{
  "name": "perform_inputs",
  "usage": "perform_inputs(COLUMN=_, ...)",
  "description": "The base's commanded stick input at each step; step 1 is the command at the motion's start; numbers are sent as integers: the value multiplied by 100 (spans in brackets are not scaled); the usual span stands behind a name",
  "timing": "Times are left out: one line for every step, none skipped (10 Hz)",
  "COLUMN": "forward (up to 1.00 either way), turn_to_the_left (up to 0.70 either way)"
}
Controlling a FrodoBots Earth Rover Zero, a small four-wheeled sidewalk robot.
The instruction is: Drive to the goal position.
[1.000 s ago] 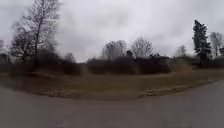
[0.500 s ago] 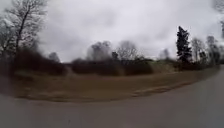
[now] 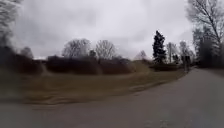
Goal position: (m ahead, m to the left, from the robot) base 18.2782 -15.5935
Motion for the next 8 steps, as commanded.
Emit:
perform_inputs(forward=24, turn_to_the_left=-97)
perform_inputs(forward=24, turn_to_the_left=-97)
perform_inputs(forward=24, turn_to_the_left=-97)
perform_inputs(forward=26, turn_to_the_left=-90)
perform_inputs(forward=35, turn_to_the_left=-55)
perform_inputs(forward=43, turn_to_the_left=-26)
perform_inputs(forward=45, turn_to_the_left=-27)
perform_inputs(forward=45, turn_to_the_left=0)
